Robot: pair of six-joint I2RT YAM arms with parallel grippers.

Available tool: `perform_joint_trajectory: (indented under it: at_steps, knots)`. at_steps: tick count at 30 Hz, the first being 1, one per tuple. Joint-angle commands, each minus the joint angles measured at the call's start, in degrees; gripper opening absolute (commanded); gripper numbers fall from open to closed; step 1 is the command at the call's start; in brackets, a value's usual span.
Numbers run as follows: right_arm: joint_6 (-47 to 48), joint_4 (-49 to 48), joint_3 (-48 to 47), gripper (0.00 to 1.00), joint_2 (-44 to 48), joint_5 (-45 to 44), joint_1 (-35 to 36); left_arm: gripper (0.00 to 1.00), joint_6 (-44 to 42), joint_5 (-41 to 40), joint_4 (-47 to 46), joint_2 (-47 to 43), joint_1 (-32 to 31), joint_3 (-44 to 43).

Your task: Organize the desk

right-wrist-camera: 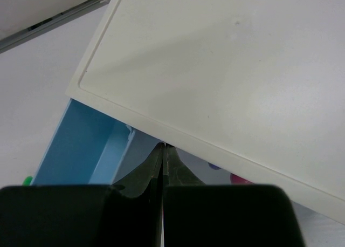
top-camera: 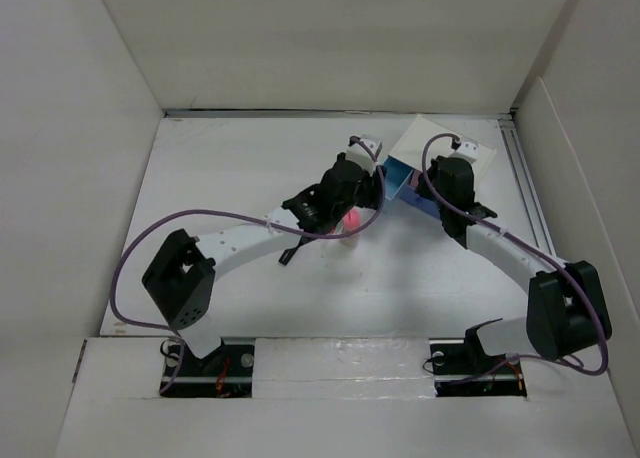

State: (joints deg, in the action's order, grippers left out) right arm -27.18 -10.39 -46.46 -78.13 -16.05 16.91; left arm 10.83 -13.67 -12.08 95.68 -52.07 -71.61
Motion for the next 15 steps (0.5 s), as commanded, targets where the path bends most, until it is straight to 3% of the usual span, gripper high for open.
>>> perform_joint_trajectory:
  at_steps: [1,5,6,8,9,15]
  knots:
    - [0.7,-2.0,-2.5,0.00,3.0,-1.6,0.2,0.53,1.4,-3.1,0.0,-8.0,0.0,0.8]
    - [0.4,-2.1,-1.6,0.00,5.1,-0.4,0.9,0.57,6.8,-6.5,4.0,-13.8,0.0,5.1]
    - [0.4,-2.0,-1.3,0.02,5.5,-0.4,1.5,0.63,9.4,-5.6,5.8,-14.4,0.0,5.5]
    - [0.4,-1.8,-0.8,0.11,7.4,-0.4,2.2,0.71,10.9,-4.8,9.4,-15.7,-0.7,8.1]
    - [0.4,-1.7,-0.2,0.26,8.2,-0.6,2.9,0.78,11.5,-4.1,9.8,-16.0,-0.7,9.3]
    - [0.9,-1.3,1.1,0.52,14.0,2.8,5.7,0.78,15.1,-2.3,8.4,-15.7,-1.4,17.0]
